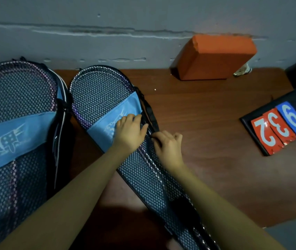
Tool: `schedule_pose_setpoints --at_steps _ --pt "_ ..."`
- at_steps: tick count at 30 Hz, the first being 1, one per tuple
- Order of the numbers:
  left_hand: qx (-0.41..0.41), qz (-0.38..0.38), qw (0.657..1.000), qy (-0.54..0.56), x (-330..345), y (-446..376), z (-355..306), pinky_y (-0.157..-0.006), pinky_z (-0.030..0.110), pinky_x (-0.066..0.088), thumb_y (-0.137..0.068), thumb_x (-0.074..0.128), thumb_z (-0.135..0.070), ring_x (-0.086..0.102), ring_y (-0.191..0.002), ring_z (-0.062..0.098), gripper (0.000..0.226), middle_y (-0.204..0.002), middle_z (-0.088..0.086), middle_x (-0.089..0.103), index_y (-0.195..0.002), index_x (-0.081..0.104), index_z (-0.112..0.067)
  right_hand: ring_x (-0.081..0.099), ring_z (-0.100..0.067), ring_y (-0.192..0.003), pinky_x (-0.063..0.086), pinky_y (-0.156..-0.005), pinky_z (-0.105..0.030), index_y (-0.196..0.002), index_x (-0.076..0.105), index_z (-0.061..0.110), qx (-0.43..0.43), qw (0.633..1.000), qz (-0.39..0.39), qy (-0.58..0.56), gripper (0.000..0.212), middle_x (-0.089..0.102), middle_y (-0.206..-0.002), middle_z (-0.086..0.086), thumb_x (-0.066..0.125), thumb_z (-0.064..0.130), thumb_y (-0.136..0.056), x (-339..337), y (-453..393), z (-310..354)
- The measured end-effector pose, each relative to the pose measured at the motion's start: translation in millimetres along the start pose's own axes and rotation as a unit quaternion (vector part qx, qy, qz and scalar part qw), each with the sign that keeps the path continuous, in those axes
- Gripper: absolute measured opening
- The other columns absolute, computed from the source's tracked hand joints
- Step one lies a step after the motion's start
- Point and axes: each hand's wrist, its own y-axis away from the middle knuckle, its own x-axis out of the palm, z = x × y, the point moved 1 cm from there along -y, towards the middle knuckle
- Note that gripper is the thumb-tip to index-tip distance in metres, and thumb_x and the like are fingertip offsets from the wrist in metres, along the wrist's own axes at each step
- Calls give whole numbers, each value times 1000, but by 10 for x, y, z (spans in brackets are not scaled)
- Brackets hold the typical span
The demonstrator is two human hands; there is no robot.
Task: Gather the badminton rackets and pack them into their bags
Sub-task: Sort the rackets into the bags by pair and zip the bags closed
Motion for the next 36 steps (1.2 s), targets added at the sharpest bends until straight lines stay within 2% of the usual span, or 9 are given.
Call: schedule_pose_setpoints --at_steps 5,8,13,17,22,26,29,33,36 --pt "-63 -50 985 151 -96 -115 -26 -90 45 46 -88 56 -37 56 -102 30 48 -111 13 57 -125 49 -9 54 -8 -71 25 -68 -30 -86 70 15 -68 997 -8 -45 8 69 -79 4 65 15 -81 -164 -58 48" --pt "-123 -60 957 255 -190 -150 -59 -86 40 51 -84 62 -21 61 -92 23 41 -102 7 64 -123 53 -11 56 -5 -75 30 -70 -29 -86 72 14 -67 995 4 -76 8 70 -82 5 65 17 -81 -196 -51 61" --pt "-147 -56 909 387 -292 -7 -88 -81 29 53 -84 62 -7 59 -78 14 40 -83 -5 58 -123 55 -11 55 -2 -70 39 -66 -14 -80 71 10 36 966 29 -254 5 64 -76 4 68 12 -83 -335 -58 86" --pt "-94 -85 886 446 -463 356 -175 -74 14 49 -82 64 1 56 -68 8 39 -79 -6 55 -120 55 -4 56 -5 -78 40 -69 -10 -97 69 9 73 958 6 -278 13 63 -90 -1 62 13 -87 -441 -226 91" --pt "-59 -81 885 455 -607 618 -280 -64 9 46 -78 66 4 55 -60 0 36 -78 -1 58 -112 58 -7 58 -5 -82 47 -74 -16 -110 65 11 84 958 -2 -276 22 65 -101 -3 59 15 -89 -451 -538 192" --pt "-66 -58 878 470 -616 714 -356 -60 10 44 -77 67 4 52 -58 -1 37 -78 -2 59 -110 60 -12 63 -12 -94 50 -90 -39 -117 62 18 83 958 29 -272 32 68 -106 0 57 25 -86 -415 -669 282" --pt "-70 -45 872 483 -634 792 -391 -62 12 45 -76 68 3 54 -62 -1 38 -80 -4 62 -105 61 -22 61 -10 -104 46 -98 -41 -123 58 16 80 951 36 -298 37 67 -114 2 58 24 -86 -456 -665 318" --pt "-70 -35 864 498 -652 846 -385 -62 9 44 -76 68 4 54 -63 -1 42 -80 -4 61 -97 59 -31 62 -12 -100 47 -96 -38 -117 61 7 72 936 -4 -344 34 67 -110 -4 64 7 -83 -542 -615 319" --pt "-76 -29 859 506 -664 868 -362 -62 11 44 -76 68 5 55 -67 3 40 -80 -3 61 -99 61 -27 62 -10 -90 45 -95 -47 -103 65 19 68 939 -24 -338 26 68 -96 9 67 16 -77 -562 -604 326"
